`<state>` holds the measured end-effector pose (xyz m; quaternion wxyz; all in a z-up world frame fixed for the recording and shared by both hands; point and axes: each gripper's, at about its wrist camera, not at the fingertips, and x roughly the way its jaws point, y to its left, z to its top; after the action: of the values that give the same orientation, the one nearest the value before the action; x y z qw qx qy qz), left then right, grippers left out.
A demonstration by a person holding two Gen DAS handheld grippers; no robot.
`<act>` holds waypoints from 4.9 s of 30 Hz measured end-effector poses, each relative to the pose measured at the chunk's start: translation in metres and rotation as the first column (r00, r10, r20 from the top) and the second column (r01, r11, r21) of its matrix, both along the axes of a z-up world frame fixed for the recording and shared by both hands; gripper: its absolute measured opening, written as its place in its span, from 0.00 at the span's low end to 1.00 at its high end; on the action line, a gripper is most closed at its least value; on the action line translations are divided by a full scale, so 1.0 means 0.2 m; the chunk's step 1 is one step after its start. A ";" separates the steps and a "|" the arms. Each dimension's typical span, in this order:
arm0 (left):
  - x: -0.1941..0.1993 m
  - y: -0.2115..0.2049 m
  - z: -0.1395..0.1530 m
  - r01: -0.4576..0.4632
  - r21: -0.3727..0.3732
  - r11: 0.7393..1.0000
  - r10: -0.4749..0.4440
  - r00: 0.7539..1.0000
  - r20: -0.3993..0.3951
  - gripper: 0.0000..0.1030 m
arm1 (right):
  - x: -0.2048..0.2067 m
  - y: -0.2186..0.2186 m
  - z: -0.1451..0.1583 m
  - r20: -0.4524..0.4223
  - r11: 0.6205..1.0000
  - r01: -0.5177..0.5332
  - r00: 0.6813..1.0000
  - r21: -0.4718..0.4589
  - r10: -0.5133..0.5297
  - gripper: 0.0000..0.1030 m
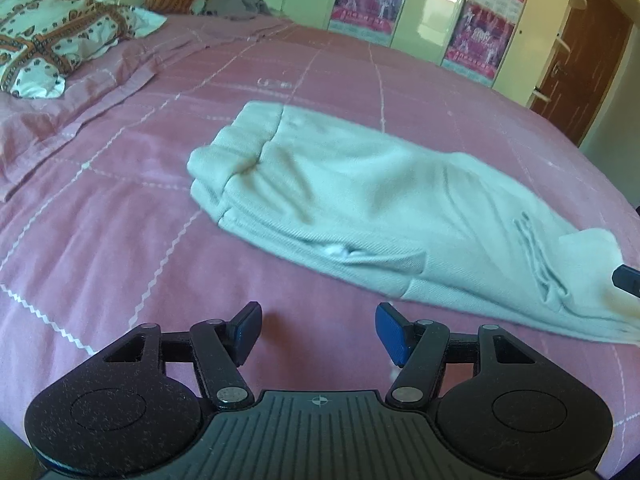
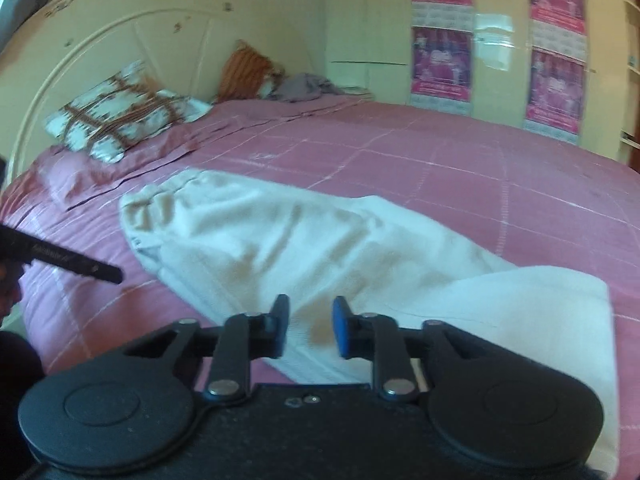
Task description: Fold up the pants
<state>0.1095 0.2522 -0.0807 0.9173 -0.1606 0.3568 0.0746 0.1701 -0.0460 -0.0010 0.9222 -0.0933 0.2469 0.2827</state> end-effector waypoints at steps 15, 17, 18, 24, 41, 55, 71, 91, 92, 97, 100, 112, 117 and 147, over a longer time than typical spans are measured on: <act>0.60 -0.69 -0.02 0.283 -0.147 0.948 -0.286 0.958 0.001 0.44 | 0.13 -0.86 -0.02 -0.066 0.905 0.421 0.906 0.058 -0.418 0.32; 0.60 -0.69 -0.05 0.282 -0.196 0.939 -0.288 0.958 -0.003 0.44 | 0.12 -0.89 -0.06 -0.084 0.905 0.419 0.907 0.075 -0.413 0.32; 0.60 -0.70 -0.06 0.280 -0.227 0.933 -0.289 0.957 -0.005 0.44 | 0.12 -0.89 -0.08 -0.090 0.906 0.414 0.909 0.082 -0.407 0.33; 0.59 -0.78 -0.09 0.324 -0.243 0.915 -0.335 0.942 -0.007 0.43 | 0.10 -0.90 -0.16 -0.126 0.917 0.390 0.917 0.084 -0.378 0.34; 0.42 -0.71 0.02 0.112 -0.072 0.991 -0.102 0.987 0.126 0.26 | 0.16 -0.91 -0.15 -0.143 0.911 0.413 0.903 0.022 -0.406 0.38; 0.77 -0.95 0.10 0.300 0.044 0.953 -0.303 0.945 0.121 0.26 | 0.58 -0.79 -0.10 -0.112 0.928 0.364 0.922 -0.082 -0.371 0.11; 0.69 -1.05 0.07 0.342 0.175 0.923 -0.348 0.937 0.005 0.39 | 0.44 -0.79 -0.20 -0.098 0.930 0.339 0.930 -0.144 -0.355 0.24; -0.05 0.09 -0.05 -0.211 -0.270 0.939 0.262 0.950 0.170 0.74 | 0.03 -1.18 -0.14 -0.064 0.889 0.448 0.894 0.093 -0.444 0.37; -0.06 0.17 -0.10 -0.238 -0.354 0.905 0.304 0.942 0.144 0.74 | 0.03 -1.22 -0.15 -0.087 0.873 0.471 0.882 0.128 -0.463 0.38; 0.05 0.42 -0.40 -0.235 -0.636 0.735 0.400 0.908 0.127 0.74 | 0.07 -1.31 -0.18 -0.164 0.818 0.540 0.841 0.198 -0.515 0.40; 0.22 0.53 -0.46 -0.144 -0.679 0.720 0.321 0.937 0.141 0.65 | 0.06 -1.31 -0.20 -0.164 0.814 0.546 0.837 0.199 -0.522 0.41; 0.31 0.55 -0.63 -0.110 -0.670 0.734 0.279 0.948 0.151 0.16 | 0.06 -1.33 -0.19 -0.165 0.793 0.573 0.819 0.206 -0.549 0.43; 0.41 0.50 -0.49 -0.148 -0.581 0.800 0.270 0.954 0.130 0.17 | 0.09 -1.39 -0.19 -0.170 0.753 0.623 0.782 0.211 -0.600 0.42; 0.66 -1.72 0.40 0.654 0.450 0.608 -0.703 0.707 -0.078 0.19 | 0.10 -1.75 -0.20 -0.120 0.494 0.831 0.534 0.257 -0.837 0.51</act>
<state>0.2406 -0.0928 -0.0011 0.9051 0.1973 0.3142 -0.2076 0.1898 -0.3954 -0.0408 0.9492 0.1675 0.2082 -0.1662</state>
